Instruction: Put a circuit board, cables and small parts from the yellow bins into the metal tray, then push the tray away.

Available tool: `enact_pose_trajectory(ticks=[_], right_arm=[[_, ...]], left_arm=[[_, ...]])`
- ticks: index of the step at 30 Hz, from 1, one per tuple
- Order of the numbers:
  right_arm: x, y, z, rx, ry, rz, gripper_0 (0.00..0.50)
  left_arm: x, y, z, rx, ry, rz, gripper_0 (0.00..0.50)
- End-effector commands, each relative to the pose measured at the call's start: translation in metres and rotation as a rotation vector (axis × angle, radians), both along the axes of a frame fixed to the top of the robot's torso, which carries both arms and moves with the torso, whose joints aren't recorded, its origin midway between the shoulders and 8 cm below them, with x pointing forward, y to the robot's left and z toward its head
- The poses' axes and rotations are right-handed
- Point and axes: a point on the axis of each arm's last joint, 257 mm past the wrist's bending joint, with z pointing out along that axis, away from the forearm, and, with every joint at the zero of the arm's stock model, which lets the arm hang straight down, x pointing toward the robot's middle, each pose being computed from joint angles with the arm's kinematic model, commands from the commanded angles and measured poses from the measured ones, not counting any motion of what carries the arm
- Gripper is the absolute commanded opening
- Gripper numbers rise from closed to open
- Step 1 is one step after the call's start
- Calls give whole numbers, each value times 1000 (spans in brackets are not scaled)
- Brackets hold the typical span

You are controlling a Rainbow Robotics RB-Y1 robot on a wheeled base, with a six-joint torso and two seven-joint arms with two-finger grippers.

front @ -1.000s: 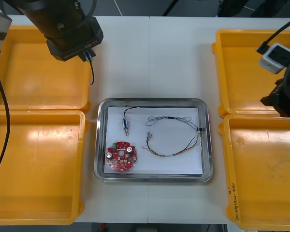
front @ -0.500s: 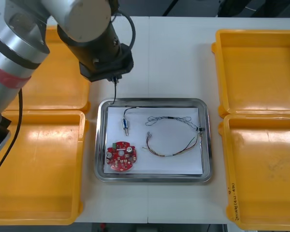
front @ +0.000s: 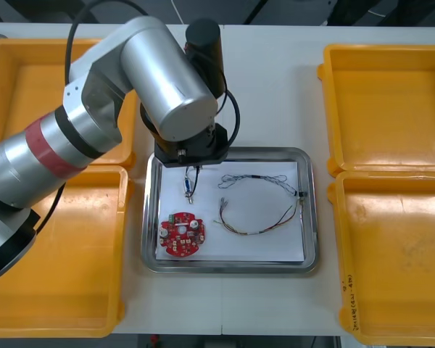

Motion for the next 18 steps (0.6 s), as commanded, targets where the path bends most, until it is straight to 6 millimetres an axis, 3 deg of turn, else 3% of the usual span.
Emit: enact_pose_trajectory(ticks=[1, 10, 18], right_arm=[[-14, 2, -9, 76, 5, -77, 500], [-25, 9, -27, 112, 53, -86, 500], [-30, 15, -34, 129, 75, -79, 500]], left_arm=[[-14, -17, -25, -24, 1, -4, 1], [-19, -14, -53, -6, 4, 2, 0], [-2, -16, -63, -27, -22, 24, 1]])
